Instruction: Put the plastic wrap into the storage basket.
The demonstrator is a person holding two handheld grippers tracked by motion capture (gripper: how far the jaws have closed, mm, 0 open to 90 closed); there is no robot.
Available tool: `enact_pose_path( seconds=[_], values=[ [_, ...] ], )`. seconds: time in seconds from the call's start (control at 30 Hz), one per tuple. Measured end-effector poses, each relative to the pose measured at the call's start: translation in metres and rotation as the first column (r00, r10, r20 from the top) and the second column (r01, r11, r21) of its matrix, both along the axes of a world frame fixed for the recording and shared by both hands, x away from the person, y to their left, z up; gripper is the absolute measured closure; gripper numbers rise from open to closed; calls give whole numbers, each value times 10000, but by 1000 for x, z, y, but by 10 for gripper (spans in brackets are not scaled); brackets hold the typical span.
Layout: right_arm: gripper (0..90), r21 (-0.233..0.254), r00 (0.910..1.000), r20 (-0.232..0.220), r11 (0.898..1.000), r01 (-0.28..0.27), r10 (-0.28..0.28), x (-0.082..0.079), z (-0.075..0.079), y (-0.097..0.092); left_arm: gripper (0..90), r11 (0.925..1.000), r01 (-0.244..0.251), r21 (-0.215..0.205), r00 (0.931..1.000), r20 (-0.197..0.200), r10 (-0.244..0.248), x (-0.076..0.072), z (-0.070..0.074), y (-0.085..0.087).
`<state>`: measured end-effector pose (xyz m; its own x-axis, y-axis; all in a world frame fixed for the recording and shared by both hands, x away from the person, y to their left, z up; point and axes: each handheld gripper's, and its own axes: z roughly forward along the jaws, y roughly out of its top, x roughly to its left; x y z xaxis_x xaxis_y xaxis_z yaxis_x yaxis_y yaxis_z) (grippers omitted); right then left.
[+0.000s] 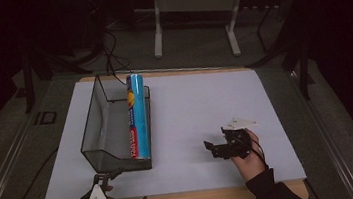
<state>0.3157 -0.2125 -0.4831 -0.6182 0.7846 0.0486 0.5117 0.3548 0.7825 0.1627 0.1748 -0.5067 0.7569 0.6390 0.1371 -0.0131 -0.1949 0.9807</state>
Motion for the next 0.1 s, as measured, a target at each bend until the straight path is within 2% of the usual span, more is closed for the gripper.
enact_pose_path(
  seconds=[0.1],
  values=[
    [142,-3,10000,-30,10000,-12,12,1,0,0,12,10000,-2,0,10000,3,2,0,0,0]
  ],
)
